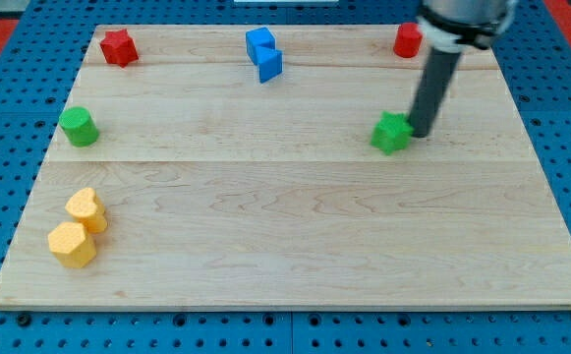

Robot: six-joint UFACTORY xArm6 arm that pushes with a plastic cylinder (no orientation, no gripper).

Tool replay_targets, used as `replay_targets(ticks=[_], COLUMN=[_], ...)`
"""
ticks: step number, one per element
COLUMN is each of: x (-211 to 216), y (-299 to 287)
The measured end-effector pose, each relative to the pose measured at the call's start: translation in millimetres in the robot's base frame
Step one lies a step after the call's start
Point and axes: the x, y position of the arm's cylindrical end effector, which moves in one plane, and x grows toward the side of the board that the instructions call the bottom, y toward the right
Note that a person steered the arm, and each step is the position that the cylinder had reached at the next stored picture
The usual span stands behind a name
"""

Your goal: Place green star on top right of green circle

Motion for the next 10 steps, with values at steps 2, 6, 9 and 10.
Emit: replay_targets(ticks=[2, 6, 9, 10], x=[27, -19, -47, -45], y=[-74, -246, -324, -335])
